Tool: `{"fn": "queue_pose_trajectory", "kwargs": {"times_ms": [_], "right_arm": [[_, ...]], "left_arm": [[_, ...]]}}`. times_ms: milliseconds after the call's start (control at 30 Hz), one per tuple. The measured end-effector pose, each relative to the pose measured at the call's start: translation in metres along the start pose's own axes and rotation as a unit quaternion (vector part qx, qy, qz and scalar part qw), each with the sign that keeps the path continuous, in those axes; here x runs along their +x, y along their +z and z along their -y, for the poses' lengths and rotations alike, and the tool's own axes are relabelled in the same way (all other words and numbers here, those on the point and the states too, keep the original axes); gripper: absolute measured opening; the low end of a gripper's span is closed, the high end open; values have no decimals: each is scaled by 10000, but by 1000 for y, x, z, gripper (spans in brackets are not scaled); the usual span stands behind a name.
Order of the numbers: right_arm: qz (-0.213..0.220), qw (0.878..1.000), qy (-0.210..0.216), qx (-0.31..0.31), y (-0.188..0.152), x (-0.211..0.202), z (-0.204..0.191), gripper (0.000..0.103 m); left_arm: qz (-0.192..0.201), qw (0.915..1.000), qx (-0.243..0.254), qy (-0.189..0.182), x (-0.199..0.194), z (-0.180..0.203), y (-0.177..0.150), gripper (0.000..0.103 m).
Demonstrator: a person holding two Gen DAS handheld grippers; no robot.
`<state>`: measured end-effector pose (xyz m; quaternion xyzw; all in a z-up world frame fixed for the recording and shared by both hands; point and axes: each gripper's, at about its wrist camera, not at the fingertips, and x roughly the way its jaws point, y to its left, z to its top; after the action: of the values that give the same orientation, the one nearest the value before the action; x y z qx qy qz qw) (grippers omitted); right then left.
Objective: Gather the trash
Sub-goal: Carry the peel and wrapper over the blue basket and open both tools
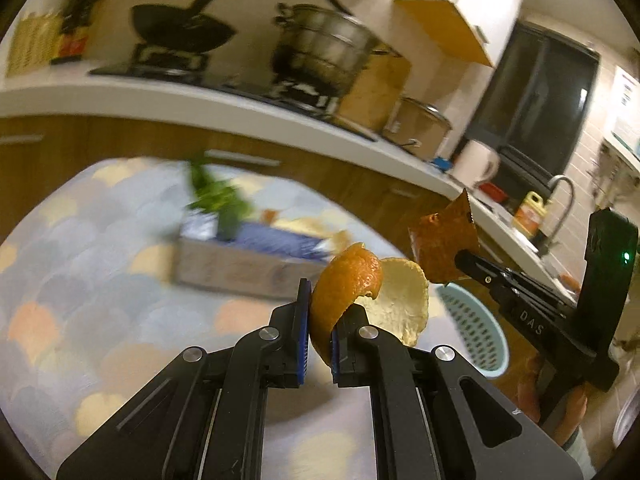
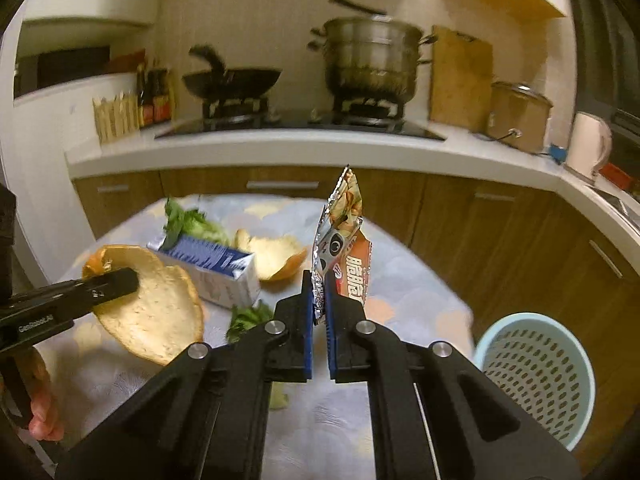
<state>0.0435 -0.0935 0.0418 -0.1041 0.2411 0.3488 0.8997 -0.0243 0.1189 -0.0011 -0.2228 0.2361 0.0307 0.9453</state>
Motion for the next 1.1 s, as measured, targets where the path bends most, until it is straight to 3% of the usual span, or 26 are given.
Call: {"fn": "queue_pose_trajectory", "kwargs": {"times_ms": [233, 467, 733, 1100], "right_arm": [[257, 9983, -341, 391, -4, -34, 59, 4], [204, 9921, -832, 919, -26, -50, 132, 4], [-114, 9791, -1303, 1557, -66, -54, 207, 4], [-847, 9582, -1536, 2260, -110, -18, 260, 5]], "left_arm": [[-133, 9980, 502, -368, 36, 65, 9, 6], [-440, 9921, 926, -726, 89, 134, 3, 6], [-979, 9806, 1392, -977, 160, 205, -20, 6], [-1780, 9692, 1528, -755, 238, 240, -46, 9]]}}
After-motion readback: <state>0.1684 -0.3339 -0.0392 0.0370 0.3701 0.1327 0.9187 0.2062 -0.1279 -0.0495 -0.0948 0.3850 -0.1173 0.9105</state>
